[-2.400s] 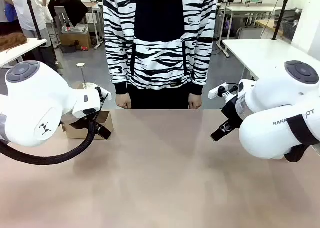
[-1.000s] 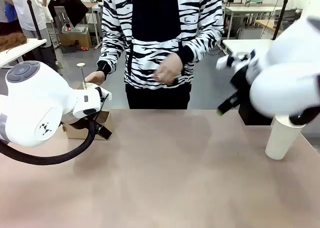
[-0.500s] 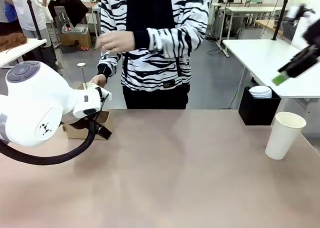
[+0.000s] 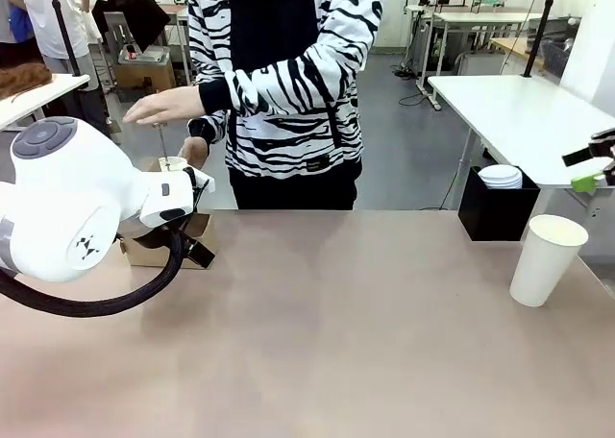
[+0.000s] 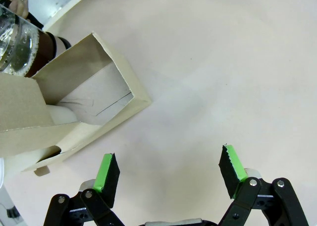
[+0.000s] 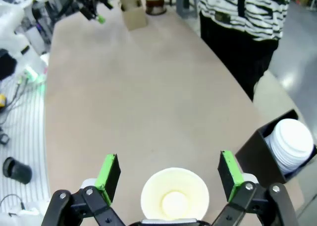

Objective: Pour a drink into a cup and package it in a carrier.
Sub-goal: Pick up the 600 ml Paper Cup and place it in the middle top area of the table.

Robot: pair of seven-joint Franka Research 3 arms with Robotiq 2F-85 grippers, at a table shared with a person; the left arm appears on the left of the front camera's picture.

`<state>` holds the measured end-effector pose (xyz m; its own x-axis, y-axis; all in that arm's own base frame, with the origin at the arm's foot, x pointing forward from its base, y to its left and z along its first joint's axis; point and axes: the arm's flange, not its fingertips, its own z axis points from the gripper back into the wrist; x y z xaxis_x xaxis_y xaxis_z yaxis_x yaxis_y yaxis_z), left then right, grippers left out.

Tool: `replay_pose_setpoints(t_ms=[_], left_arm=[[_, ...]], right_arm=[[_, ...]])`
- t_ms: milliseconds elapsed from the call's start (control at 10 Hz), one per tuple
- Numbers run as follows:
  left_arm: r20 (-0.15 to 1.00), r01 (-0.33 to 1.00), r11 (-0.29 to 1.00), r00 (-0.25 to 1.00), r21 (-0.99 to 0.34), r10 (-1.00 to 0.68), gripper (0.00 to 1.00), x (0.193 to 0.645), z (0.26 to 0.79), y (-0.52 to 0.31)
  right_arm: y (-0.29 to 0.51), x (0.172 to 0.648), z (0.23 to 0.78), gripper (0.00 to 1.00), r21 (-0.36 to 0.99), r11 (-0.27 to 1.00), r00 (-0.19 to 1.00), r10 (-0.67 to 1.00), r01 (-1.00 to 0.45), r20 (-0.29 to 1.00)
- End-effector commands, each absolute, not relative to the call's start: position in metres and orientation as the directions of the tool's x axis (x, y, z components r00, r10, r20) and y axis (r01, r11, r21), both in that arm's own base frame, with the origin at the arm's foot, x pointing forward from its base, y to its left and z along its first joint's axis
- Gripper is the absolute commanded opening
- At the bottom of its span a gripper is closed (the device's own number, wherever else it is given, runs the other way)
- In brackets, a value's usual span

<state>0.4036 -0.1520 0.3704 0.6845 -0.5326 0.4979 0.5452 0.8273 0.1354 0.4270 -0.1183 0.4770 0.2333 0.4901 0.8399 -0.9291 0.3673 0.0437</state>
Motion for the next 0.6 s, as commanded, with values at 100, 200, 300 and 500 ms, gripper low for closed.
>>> replay_pose_setpoints(t_ms=[100, 200, 300, 500], left_arm=[[0.498, 0.546, 0.827, 0.684, 0.135, -0.533, 1.00, 0.403, 0.371, -0.152], [0.498, 0.546, 0.827, 0.684, 0.135, -0.533, 1.00, 0.403, 0.371, -0.152], [0.498, 0.546, 0.827, 0.684, 0.135, -0.533, 1.00, 0.403, 0.371, -0.152], [0.498, 0.546, 0.827, 0.684, 0.135, -0.533, 1.00, 0.403, 0.371, -0.152]], right_arm=[[-0.108, 0.424, 0.498, 1.00, 0.048, 0.375, 0.260, 0.539, -0.926, 0.802], [-0.108, 0.424, 0.498, 1.00, 0.048, 0.375, 0.260, 0.539, -0.926, 0.802], [-0.108, 0.424, 0.498, 1.00, 0.048, 0.375, 0.260, 0.539, -0.926, 0.802], [-0.145, 0.434, 0.473, 1.00, 0.136, 0.351, 0.300, 0.468, -0.926, 0.832]])
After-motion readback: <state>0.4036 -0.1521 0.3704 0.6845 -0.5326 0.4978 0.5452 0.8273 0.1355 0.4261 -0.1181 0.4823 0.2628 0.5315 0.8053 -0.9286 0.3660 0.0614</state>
